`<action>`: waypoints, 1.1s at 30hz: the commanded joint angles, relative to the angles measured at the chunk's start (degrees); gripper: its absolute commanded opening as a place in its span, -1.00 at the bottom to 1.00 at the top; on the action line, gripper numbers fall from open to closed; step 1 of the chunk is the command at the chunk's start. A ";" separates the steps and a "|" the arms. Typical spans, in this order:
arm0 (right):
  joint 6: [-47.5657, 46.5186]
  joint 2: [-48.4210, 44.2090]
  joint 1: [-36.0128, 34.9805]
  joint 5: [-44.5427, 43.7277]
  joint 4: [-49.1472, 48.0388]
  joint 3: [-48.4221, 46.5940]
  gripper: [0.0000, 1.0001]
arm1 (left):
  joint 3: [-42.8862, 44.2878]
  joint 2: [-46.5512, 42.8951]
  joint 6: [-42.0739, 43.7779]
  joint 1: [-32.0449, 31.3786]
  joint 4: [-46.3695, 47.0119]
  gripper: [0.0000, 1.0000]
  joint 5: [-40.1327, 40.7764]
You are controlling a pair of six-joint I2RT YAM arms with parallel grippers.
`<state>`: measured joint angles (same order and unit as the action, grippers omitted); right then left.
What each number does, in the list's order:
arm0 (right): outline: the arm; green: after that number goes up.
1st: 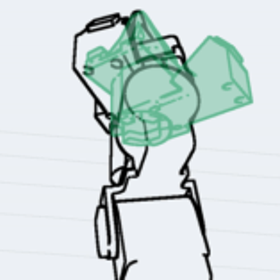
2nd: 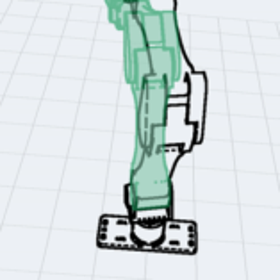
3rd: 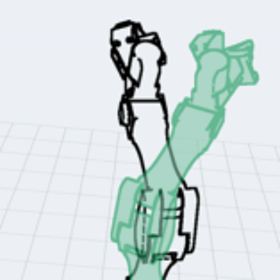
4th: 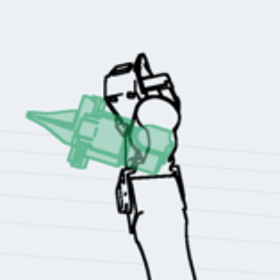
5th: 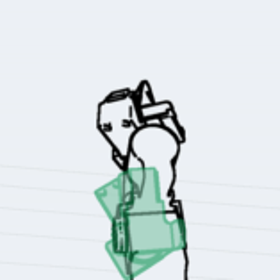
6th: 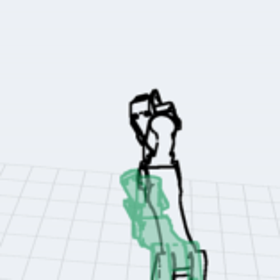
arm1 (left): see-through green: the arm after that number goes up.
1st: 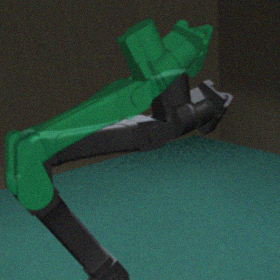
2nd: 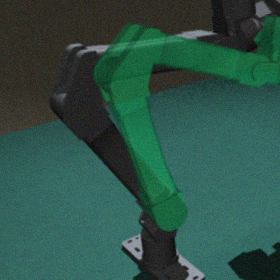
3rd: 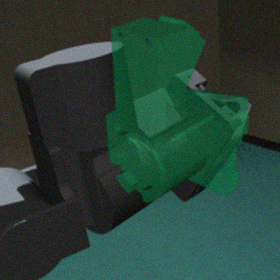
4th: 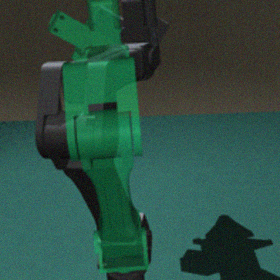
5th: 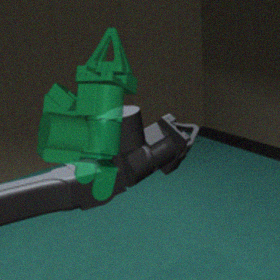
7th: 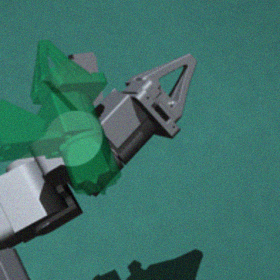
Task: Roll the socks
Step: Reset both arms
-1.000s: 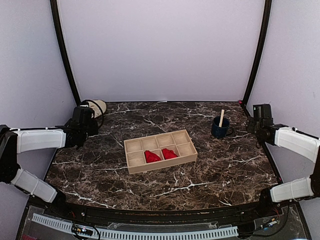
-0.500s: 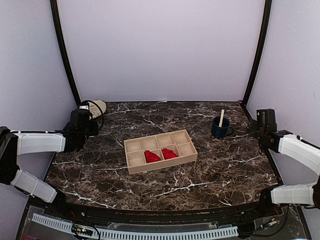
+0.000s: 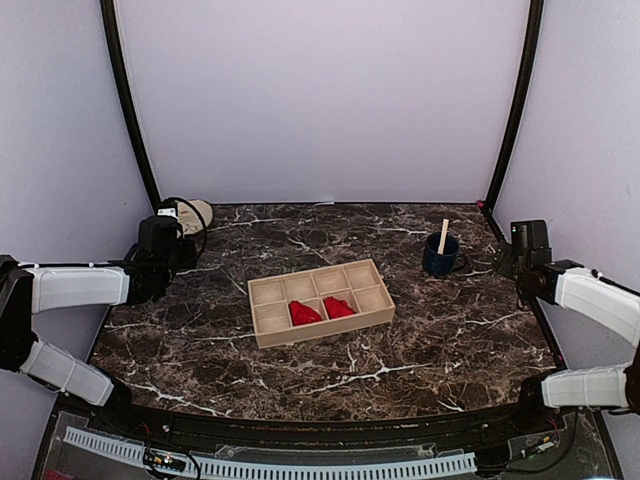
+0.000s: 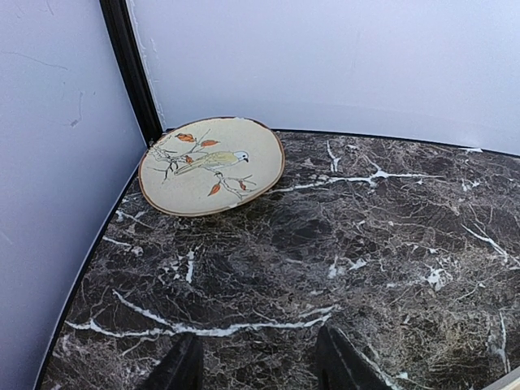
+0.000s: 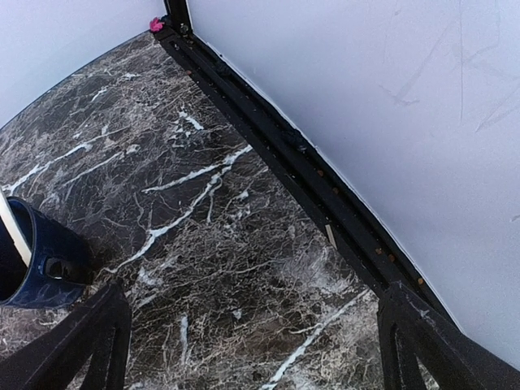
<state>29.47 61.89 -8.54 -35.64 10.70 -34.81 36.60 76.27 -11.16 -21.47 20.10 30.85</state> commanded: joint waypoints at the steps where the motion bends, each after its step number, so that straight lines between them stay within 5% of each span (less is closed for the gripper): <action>1: 0.39 0.96 0.25 -0.71 -1.84 -0.57 0.99 | -0.49 -0.55 -0.34 0.38 0.83 0.00 0.35; 33: 0.71 8.12 0.27 0.54 -2.56 -4.54 0.99 | 0.13 2.58 1.01 0.80 1.26 -0.01 0.88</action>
<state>29.69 69.91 -8.56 -34.72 9.23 -37.74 36.60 78.43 -10.61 -21.10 20.10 31.38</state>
